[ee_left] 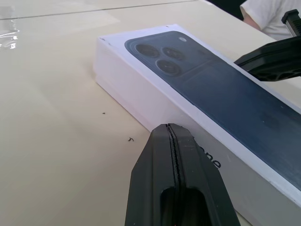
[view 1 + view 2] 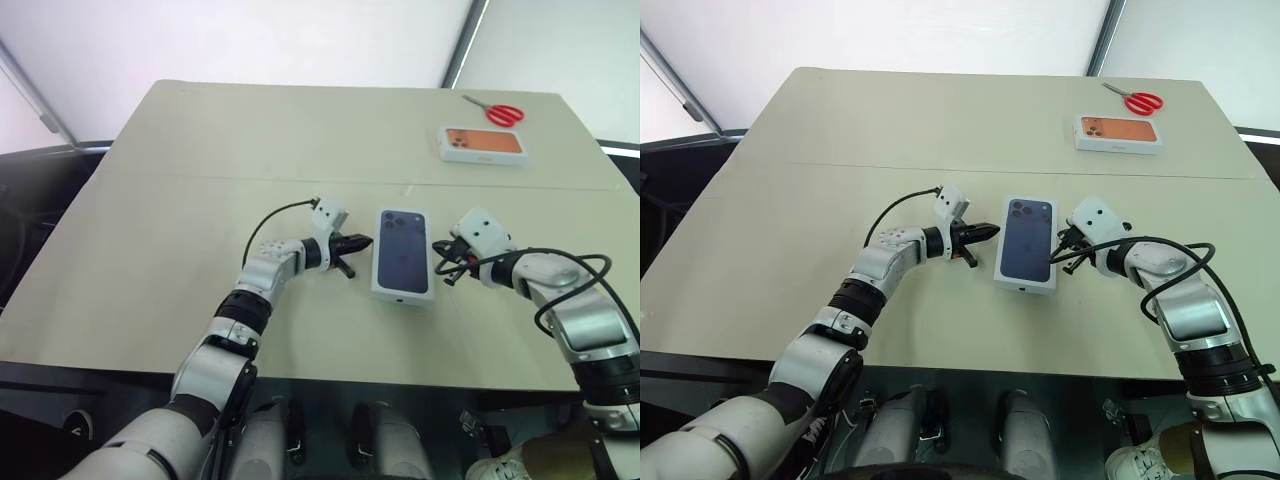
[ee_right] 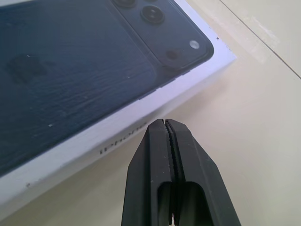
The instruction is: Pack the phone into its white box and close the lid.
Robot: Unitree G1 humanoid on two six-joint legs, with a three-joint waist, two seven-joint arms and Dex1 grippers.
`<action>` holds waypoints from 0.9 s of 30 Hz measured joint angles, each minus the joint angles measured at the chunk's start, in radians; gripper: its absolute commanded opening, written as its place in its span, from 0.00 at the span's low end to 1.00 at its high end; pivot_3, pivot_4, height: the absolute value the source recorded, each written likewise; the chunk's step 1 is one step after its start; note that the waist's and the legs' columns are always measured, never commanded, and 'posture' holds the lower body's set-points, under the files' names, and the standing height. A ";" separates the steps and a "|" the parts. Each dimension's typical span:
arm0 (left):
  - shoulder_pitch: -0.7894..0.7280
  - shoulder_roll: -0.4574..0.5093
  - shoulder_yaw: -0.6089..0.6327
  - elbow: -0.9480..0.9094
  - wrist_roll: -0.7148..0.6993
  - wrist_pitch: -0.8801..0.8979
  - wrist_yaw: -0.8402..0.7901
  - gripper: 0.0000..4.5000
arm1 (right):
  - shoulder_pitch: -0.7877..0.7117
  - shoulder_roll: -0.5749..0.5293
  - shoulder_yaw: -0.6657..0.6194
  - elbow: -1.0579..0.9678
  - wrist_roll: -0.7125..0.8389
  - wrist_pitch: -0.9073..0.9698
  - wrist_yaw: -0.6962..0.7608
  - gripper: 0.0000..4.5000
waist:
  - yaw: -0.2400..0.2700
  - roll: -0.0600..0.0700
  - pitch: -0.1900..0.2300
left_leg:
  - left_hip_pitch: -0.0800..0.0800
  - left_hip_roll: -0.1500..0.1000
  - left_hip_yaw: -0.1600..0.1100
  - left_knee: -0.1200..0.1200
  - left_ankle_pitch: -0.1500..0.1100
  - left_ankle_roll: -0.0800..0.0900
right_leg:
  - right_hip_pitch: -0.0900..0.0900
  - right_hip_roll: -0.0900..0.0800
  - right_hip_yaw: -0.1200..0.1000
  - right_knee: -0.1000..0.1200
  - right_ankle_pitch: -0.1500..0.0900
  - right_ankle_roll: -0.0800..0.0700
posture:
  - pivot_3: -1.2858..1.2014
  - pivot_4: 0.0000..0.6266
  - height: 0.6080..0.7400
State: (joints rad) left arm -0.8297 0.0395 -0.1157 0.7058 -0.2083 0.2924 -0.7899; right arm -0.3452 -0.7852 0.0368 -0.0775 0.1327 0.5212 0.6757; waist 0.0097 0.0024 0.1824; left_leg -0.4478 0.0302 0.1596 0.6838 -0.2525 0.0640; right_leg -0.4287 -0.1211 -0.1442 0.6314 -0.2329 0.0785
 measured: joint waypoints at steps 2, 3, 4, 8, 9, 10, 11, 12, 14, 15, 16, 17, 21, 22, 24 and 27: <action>-0.014 0.016 0.035 0.000 -0.010 0.004 0.010 0.00 | -0.019 0.000 -0.005 0.026 -0.002 -0.010 -0.001 0.01 | -0.001 0.000 0.000 | 0.000 0.000 0.000 0.000 0.000 0.000 | 0.000 0.000 0.000 0.000 0.000 0.000 | 0.52 0.24 0.98; -0.028 0.021 0.056 0.000 -0.017 0.005 0.015 0.00 | -0.033 0.000 -0.015 0.042 -0.001 -0.015 -0.003 0.01 | -0.001 0.000 0.000 | 0.000 0.000 0.000 0.000 0.000 0.000 | 0.000 0.000 0.000 0.000 0.000 0.000 | 0.52 0.24 0.98; -0.048 0.020 0.072 0.001 -0.023 0.005 0.021 0.00 | -0.054 0.000 -0.023 0.058 -0.001 -0.018 -0.005 0.01 | -0.001 0.000 0.000 | 0.000 0.000 0.000 0.000 0.000 0.000 | 0.000 0.000 0.000 0.000 0.000 0.000 | 0.52 0.24 0.98; -0.160 -0.019 0.112 0.080 -0.023 -0.027 0.044 0.00 | -0.165 0.037 -0.044 0.107 -0.001 -0.048 -0.023 0.01 | 0.003 0.000 0.000 | 0.000 -0.001 0.000 0.000 0.000 0.000 | 0.000 0.001 0.000 0.000 0.000 0.000 | 0.52 0.24 0.98; -0.178 -0.036 0.111 0.102 -0.021 -0.045 0.046 0.00 | -0.185 0.052 -0.042 0.117 -0.003 -0.056 -0.024 0.01 | 0.004 0.000 0.000 | 0.000 -0.001 0.000 0.000 0.000 0.000 | 0.001 0.001 0.000 0.000 0.000 0.000 | 0.52 0.24 0.98; -0.193 -0.055 0.110 0.131 -0.018 -0.061 0.048 0.00 | -0.200 0.065 -0.035 0.132 -0.008 -0.068 -0.024 0.01 | 0.004 0.000 0.000 | 0.000 -0.001 0.000 0.000 0.000 0.000 | 0.001 0.001 0.000 0.000 0.000 0.000 | 0.52 0.24 0.98; -0.211 -0.075 0.108 0.173 -0.011 -0.084 0.052 0.00 | -0.218 0.083 -0.019 0.158 -0.014 -0.079 -0.024 0.01 | 0.002 0.000 0.000 | 0.000 -0.001 0.001 0.000 0.000 0.000 | 0.001 0.001 0.000 0.000 0.000 0.001 | 0.52 0.24 0.98; -0.220 -0.093 0.100 0.207 0.002 -0.104 0.053 0.00 | -0.225 0.100 -0.005 0.177 -0.022 -0.089 -0.025 0.01 | 0.001 0.000 0.000 | 0.000 -0.001 0.001 0.000 0.000 0.000 | 0.001 0.001 0.000 0.000 0.001 0.001 | 0.52 0.24 0.98; -0.227 -0.122 0.088 0.273 0.025 -0.142 0.052 0.00 | -0.229 0.130 0.021 0.221 -0.039 -0.107 -0.025 0.01 | -0.002 0.000 0.000 | 0.000 -0.001 0.001 0.000 0.000 0.000 | 0.001 0.002 0.000 0.001 0.001 0.002 | 0.52 0.24 0.98; -0.227 -0.129 0.086 0.302 0.033 -0.155 0.051 0.00 | -0.229 0.142 0.034 0.241 -0.047 -0.115 -0.026 0.01 | -0.005 0.000 0.000 | 0.000 -0.001 0.001 0.000 0.001 0.000 | 0.000 0.002 0.000 0.001 0.001 0.002 | 0.52 0.24 0.98; -0.227 -0.130 0.082 0.330 0.044 -0.167 0.050 0.00 | -0.228 0.151 0.041 0.257 -0.054 -0.116 -0.027 0.01 | -0.007 0.000 0.000 | 0.000 -0.001 0.001 0.000 0.001 -0.001 | 0.000 0.002 0.000 0.001 0.001 0.002 | 0.52 0.24 0.98; -0.227 -0.130 0.078 0.350 0.052 -0.177 0.049 0.00 | -0.223 0.152 0.046 0.262 -0.063 -0.118 -0.029 0.01 | -0.009 0.000 0.000 | 0.000 -0.001 0.001 0.000 0.001 -0.001 | 0.000 0.002 0.000 0.002 0.001 0.002 | 0.52 0.24 0.98; -0.219 -0.126 0.057 0.364 0.090 -0.216 0.026 0.00 | -0.175 0.151 0.059 0.209 -0.073 -0.112 -0.005 0.01 | -0.013 0.000 0.000 | 0.002 -0.001 0.001 0.000 0.001 -0.001 | 0.001 0.002 0.000 0.002 0.001 0.002 | 0.52 0.24 0.98; -0.207 -0.121 0.054 0.352 0.092 -0.219 0.015 0.00 | -0.157 0.144 0.060 0.180 -0.073 -0.103 0.007 0.01 | -0.015 0.000 -0.001 | 0.003 -0.001 0.001 0.000 0.001 -0.001 | 0.002 0.002 0.000 0.002 0.001 0.001 | 0.52 0.24 0.98; -0.176 -0.112 0.054 0.317 0.090 -0.213 -0.015 0.00 | -0.121 0.124 0.058 0.124 -0.071 -0.084 0.028 0.01 | -0.019 0.000 -0.001 | 0.004 -0.001 0.000 0.000 0.001 -0.001 | 0.003 0.001 0.000 0.002 0.001 0.001 | 0.52 0.24 0.98; -0.073 -0.078 0.038 0.169 0.081 -0.167 -0.104 0.00 | -0.051 0.085 0.028 0.022 -0.021 -0.024 0.091 0.01 | -0.022 0.000 -0.002 | 0.004 0.000 0.000 0.000 0.001 -0.001 | 0.003 0.000 0.000 0.002 0.001 0.001 | 0.52 0.24 0.98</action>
State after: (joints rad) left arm -0.9025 -0.0386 -0.0775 0.8747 -0.1276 0.1252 -0.8940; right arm -0.3958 -0.7003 0.0652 -0.0558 0.1120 0.4975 0.7669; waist -0.0123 0.0020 0.1807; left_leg -0.4433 0.0306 0.1593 0.6835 -0.2520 0.0629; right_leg -0.4255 -0.1207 -0.1441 0.6329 -0.2323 0.0797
